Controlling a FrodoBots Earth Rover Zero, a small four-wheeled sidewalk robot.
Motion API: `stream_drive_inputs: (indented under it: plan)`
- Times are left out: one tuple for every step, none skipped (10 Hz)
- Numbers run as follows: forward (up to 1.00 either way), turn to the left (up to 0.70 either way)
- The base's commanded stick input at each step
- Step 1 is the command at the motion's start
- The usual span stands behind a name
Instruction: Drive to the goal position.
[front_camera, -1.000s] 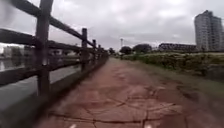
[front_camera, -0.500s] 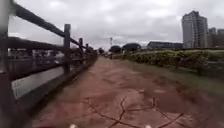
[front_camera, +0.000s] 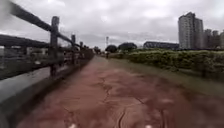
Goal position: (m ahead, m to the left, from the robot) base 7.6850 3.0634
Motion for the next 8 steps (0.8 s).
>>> stream_drive_inputs:
  plan:
    - [0.85,0.01]
    - [0.85,0.01]
    - [0.85,0.01]
    - [0.85,0.01]
    - [0.85,0.01]
    - [0.85,0.01]
    - [0.85,0.01]
    - [0.85,0.01]
